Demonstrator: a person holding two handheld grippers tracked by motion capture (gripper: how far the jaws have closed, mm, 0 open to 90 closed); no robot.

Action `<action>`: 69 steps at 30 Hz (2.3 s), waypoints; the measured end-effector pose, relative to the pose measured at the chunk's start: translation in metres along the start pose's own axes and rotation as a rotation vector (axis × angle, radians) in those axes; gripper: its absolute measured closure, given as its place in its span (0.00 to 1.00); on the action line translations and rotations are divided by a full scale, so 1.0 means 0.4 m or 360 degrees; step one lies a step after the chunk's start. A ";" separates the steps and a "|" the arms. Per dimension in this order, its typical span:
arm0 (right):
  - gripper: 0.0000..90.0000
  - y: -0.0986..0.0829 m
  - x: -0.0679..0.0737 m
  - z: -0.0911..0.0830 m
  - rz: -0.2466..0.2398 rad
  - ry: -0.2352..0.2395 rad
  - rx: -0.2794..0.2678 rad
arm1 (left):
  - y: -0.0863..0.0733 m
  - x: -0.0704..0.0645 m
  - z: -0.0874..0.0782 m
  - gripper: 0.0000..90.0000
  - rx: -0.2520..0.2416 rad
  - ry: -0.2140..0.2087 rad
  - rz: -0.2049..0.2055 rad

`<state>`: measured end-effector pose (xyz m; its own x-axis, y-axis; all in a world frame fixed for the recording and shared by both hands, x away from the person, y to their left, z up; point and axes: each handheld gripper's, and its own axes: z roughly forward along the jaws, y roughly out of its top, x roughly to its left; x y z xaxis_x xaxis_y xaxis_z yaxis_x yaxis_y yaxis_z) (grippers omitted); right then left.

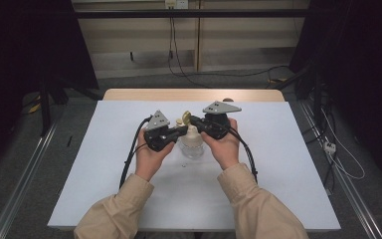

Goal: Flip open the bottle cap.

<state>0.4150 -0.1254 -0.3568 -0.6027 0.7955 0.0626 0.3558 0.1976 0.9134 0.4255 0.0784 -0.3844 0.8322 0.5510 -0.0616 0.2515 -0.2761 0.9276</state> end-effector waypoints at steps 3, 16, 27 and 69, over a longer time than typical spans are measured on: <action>1.00 0.000 -0.002 0.001 0.0004 -0.0003 -0.0005 | 0.000 0.000 0.000 1.00 -0.0002 0.0001 -0.0002; 0.99 -0.002 -0.004 -0.008 -0.0011 0.0010 -0.0009 | -0.002 0.001 0.001 0.98 -0.0019 0.0018 -0.0005; 0.85 -0.017 -0.023 -0.027 0.0003 0.0002 -0.0024 | 0.002 0.003 -0.016 0.65 -0.0024 0.0041 -0.0087; 0.19 -0.293 -0.074 -0.263 0.0097 -0.0035 -0.0046 | -0.123 0.024 -0.205 0.08 -0.0030 -0.0034 -0.0141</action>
<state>0.3161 -0.2322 -0.4233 -0.5648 0.8179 0.1099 0.3703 0.1322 0.9194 0.3806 0.1617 -0.4004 0.8175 0.5558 -0.1511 0.3152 -0.2122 0.9250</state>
